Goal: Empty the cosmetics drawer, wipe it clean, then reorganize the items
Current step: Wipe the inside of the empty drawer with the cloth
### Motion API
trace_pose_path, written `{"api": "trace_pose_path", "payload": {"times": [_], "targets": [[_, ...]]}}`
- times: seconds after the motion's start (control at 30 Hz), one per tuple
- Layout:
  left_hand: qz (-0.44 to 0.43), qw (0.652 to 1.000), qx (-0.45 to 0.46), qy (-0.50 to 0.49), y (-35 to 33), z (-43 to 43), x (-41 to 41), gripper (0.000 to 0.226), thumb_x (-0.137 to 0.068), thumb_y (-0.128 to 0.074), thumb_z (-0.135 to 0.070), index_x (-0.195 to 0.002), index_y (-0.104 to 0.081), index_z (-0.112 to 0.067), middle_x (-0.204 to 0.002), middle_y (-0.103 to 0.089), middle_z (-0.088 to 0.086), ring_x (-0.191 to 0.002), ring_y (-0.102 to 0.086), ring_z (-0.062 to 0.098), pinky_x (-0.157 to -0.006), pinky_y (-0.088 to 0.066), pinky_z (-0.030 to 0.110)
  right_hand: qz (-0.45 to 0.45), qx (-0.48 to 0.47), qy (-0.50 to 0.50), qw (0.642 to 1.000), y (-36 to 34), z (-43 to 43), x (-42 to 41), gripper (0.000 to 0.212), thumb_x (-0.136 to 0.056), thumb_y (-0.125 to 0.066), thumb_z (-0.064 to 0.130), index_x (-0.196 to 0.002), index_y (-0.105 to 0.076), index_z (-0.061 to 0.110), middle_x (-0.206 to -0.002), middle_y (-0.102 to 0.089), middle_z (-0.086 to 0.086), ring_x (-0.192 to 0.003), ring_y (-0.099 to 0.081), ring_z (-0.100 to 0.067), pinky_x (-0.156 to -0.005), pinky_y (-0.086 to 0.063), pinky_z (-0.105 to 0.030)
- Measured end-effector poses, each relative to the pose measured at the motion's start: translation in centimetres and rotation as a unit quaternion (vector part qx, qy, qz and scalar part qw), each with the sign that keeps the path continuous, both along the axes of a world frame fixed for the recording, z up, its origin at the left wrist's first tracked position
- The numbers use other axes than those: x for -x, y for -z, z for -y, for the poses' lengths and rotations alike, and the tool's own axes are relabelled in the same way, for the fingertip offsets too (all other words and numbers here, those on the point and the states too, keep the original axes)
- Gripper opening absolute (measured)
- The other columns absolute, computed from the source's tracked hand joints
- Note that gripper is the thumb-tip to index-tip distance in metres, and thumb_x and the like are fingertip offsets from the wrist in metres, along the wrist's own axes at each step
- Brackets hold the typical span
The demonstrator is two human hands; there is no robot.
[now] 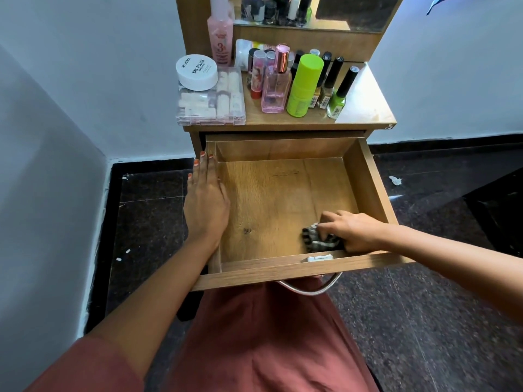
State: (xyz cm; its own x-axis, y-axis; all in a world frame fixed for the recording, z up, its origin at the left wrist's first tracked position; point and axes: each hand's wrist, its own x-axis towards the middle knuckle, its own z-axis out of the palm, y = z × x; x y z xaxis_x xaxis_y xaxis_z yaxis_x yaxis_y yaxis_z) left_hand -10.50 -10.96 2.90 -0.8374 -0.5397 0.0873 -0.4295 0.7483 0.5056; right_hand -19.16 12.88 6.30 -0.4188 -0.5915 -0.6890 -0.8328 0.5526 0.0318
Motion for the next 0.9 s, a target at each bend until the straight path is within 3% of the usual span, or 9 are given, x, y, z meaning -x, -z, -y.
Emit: {"api": "trace_pose_path", "payload": {"times": [0.27, 0.4, 0.5, 0.77, 0.9], "targets": [[-0.001, 1.0, -0.011, -0.008, -0.1, -0.2, -0.2, 0.046, -0.099, -0.029, -0.013, -0.145, -0.023, -0.009, -0.155, -0.017, 0.007, -0.144, -0.015, 0.022, -0.118, -0.02, 0.037, -0.053, -0.033, -0.014, 0.998, 0.2, -0.8, 1.0, 0.05, -0.086, -0.051, 0.011, -0.133, -0.038, 0.02, -0.132, -0.036, -0.006, -0.117, -0.042, -0.024, -0.07, -0.042, -0.029], [-0.006, 1.0, -0.012, -0.004, -0.2, -0.3, 0.1, 0.046, -0.099, -0.029, -0.013, -0.145, -0.023, -0.009, -0.155, -0.017, 0.007, -0.144, -0.015, 0.022, -0.118, -0.02, 0.037, -0.096, -0.019, -0.046, 0.994, -0.1, -0.7, 1.7, 0.043, -0.087, -0.053, 0.016, -0.129, -0.043, 0.021, -0.132, -0.037, -0.004, -0.117, -0.041, -0.023, -0.076, -0.05, -0.031], [-0.002, 1.0, -0.008, -0.005, -0.2, -0.1, 0.1, 0.047, -0.099, -0.03, -0.013, -0.145, -0.023, -0.009, -0.155, -0.017, 0.007, -0.144, -0.015, 0.022, -0.118, -0.02, 0.036, -0.129, -0.018, -0.066, 0.989, -0.4, 0.3, 3.1, 0.051, -0.088, -0.056, 0.022, -0.135, -0.038, 0.022, -0.138, -0.035, -0.005, -0.121, -0.04, -0.024, -0.08, -0.05, -0.032], [0.004, 1.0, 0.001, -0.006, -0.4, 0.3, 0.0, 0.047, -0.099, -0.03, -0.013, -0.145, -0.021, -0.009, -0.156, -0.016, 0.007, -0.144, -0.015, 0.022, -0.118, -0.018, 0.034, -0.25, 0.01, -0.14, 0.958, -2.4, 3.8, 8.3, 0.033, -0.091, -0.048, 0.023, -0.123, -0.053, 0.025, -0.137, -0.045, 0.003, -0.123, -0.042, -0.024, -0.093, -0.044, -0.035], [0.0, 1.0, -0.001, -0.004, -0.3, 0.2, 0.0, 0.047, -0.099, -0.031, -0.013, -0.145, -0.022, -0.009, -0.155, -0.017, 0.008, -0.144, -0.015, 0.022, -0.119, -0.017, 0.034, -0.244, -0.068, -0.213, 0.944, -2.1, 1.9, 8.5, 0.03, -0.093, -0.041, 0.024, -0.119, -0.057, 0.023, -0.126, -0.059, 0.001, -0.123, -0.047, -0.021, -0.105, -0.034, -0.033]]}}
